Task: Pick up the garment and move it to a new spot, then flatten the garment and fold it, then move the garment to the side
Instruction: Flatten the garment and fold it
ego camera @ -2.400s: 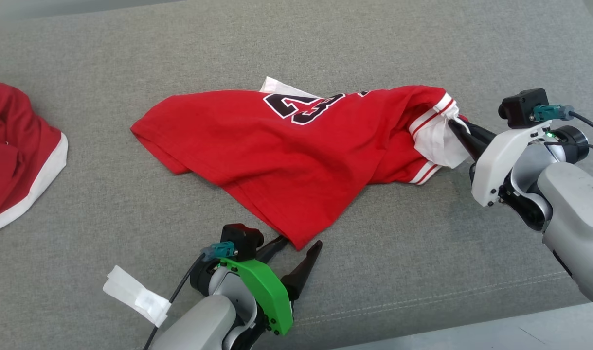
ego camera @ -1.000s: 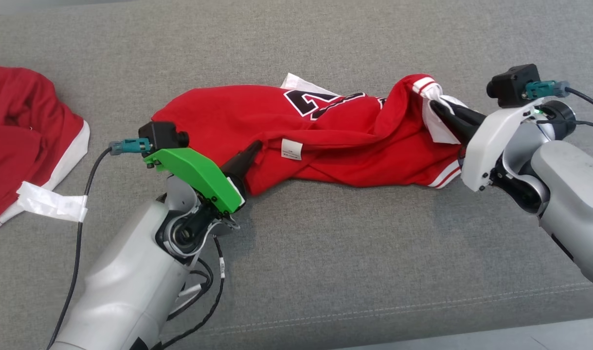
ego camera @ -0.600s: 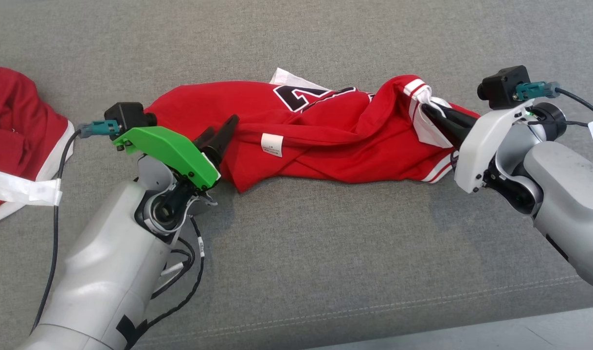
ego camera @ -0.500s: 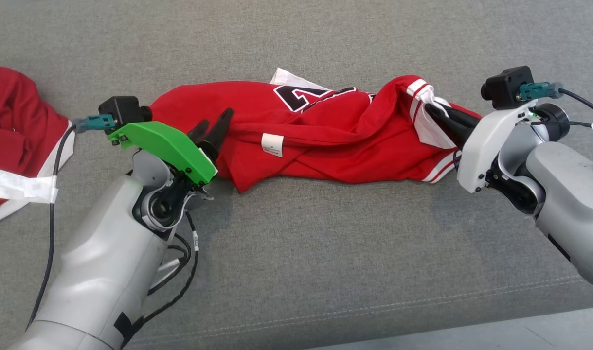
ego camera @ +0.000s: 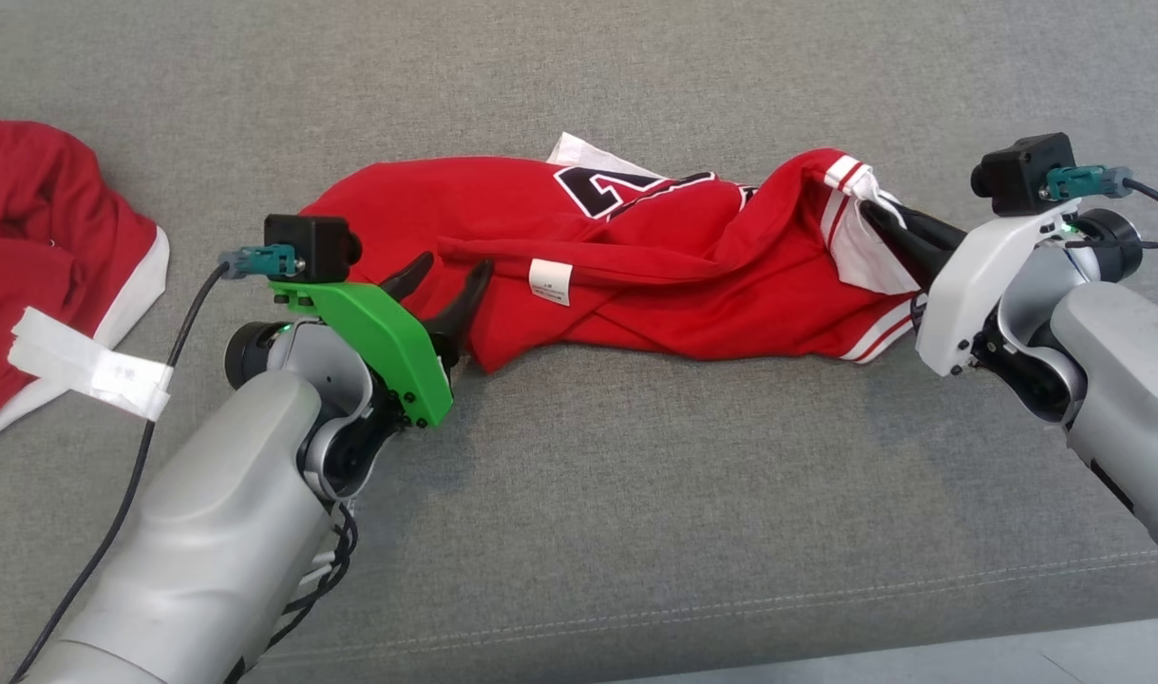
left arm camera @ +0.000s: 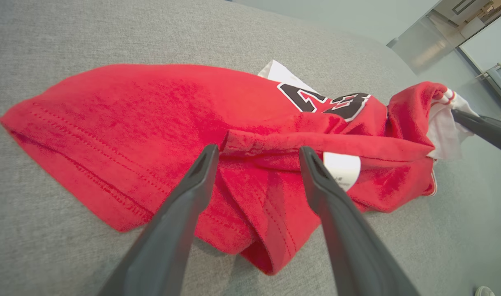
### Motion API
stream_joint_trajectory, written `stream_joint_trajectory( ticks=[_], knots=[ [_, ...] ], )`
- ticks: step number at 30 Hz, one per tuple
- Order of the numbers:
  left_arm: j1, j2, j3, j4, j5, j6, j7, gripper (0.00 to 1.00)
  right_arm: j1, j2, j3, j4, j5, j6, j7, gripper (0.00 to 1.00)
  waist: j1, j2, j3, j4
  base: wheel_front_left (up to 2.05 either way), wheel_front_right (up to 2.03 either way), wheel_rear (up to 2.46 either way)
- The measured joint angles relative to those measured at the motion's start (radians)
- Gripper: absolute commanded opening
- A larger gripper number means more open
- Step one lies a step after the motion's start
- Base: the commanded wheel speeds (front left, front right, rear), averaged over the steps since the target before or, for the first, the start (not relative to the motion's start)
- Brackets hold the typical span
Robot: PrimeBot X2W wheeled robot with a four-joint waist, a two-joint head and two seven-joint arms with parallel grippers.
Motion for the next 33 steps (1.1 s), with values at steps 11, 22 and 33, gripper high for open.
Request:
stream_joint_trajectory(
  ticks=[11, 22, 33],
  knots=[
    [0.018, 0.015, -0.011, -0.002, 0.036, 0.001, -0.022, 1.0, -0.001, 0.008, 0.025, 0.0, 0.016, 0.0, -0.006, 0.0, 0.0, 0.0, 0.005, 0.01, 0.0, 0.0, 0.0],
    [0.017, 0.0, -0.012, -0.023, 0.036, -0.008, -0.04, 1.0, -0.002, 0.007, 0.044, 0.001, 0.028, 0.0, -0.018, 0.0, 0.0, 0.0, 0.014, -0.001, 0.0, 0.0, 0.0],
    [0.015, -0.012, -0.014, -0.032, 0.036, -0.017, -0.044, 1.0, -0.013, 0.008, 0.062, 0.008, 0.035, 0.0, -0.027, 0.0, 0.0, 0.0, 0.019, -0.009, 0.0, 0.0, 0.0]
  ],
)
